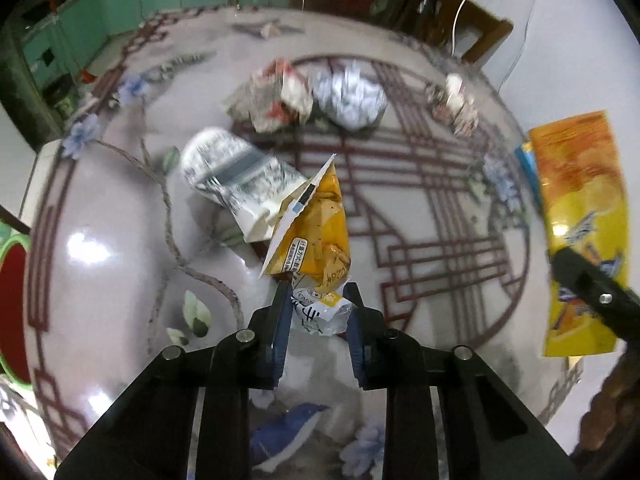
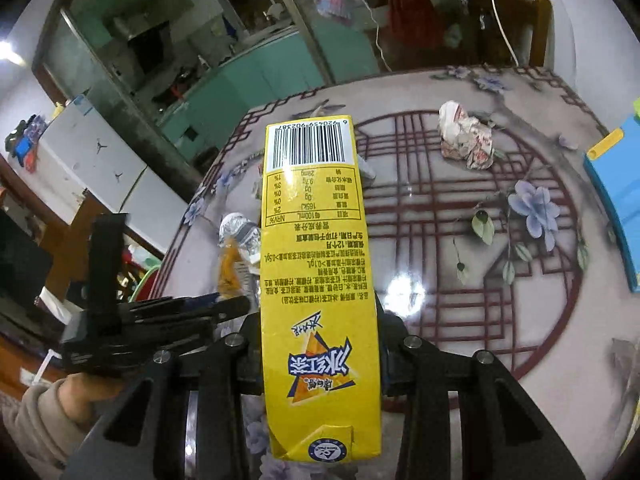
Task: Collect trash
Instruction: 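Carry the juice box and snack bag with both tools over the red bin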
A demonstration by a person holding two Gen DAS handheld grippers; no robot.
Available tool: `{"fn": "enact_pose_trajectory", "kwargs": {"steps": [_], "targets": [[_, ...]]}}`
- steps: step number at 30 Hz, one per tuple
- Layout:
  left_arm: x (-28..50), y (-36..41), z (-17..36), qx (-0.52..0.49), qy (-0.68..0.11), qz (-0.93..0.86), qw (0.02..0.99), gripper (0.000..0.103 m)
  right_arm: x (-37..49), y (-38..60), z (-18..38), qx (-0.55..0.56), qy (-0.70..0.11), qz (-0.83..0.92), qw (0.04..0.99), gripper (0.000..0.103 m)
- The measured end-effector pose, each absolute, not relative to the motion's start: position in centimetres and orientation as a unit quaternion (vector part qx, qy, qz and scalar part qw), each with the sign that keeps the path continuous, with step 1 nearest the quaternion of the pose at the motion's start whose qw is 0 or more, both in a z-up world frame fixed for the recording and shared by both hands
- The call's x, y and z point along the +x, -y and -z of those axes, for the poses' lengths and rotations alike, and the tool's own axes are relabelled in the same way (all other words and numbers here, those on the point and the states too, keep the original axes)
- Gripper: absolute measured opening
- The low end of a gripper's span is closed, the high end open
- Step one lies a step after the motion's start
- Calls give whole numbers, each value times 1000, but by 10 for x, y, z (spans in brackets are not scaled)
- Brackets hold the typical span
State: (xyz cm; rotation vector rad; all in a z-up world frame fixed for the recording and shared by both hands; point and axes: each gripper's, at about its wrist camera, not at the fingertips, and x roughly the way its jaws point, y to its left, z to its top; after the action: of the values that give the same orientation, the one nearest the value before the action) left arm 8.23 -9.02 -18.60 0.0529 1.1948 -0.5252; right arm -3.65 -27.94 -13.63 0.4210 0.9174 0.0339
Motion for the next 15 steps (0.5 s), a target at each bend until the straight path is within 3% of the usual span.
{"fn": "enact_pose_trajectory", "kwargs": {"steps": [15], "targets": [[63, 49, 132, 16, -503, 231, 833, 24, -26, 232, 123, 185, -411, -34, 892, 36]]}}
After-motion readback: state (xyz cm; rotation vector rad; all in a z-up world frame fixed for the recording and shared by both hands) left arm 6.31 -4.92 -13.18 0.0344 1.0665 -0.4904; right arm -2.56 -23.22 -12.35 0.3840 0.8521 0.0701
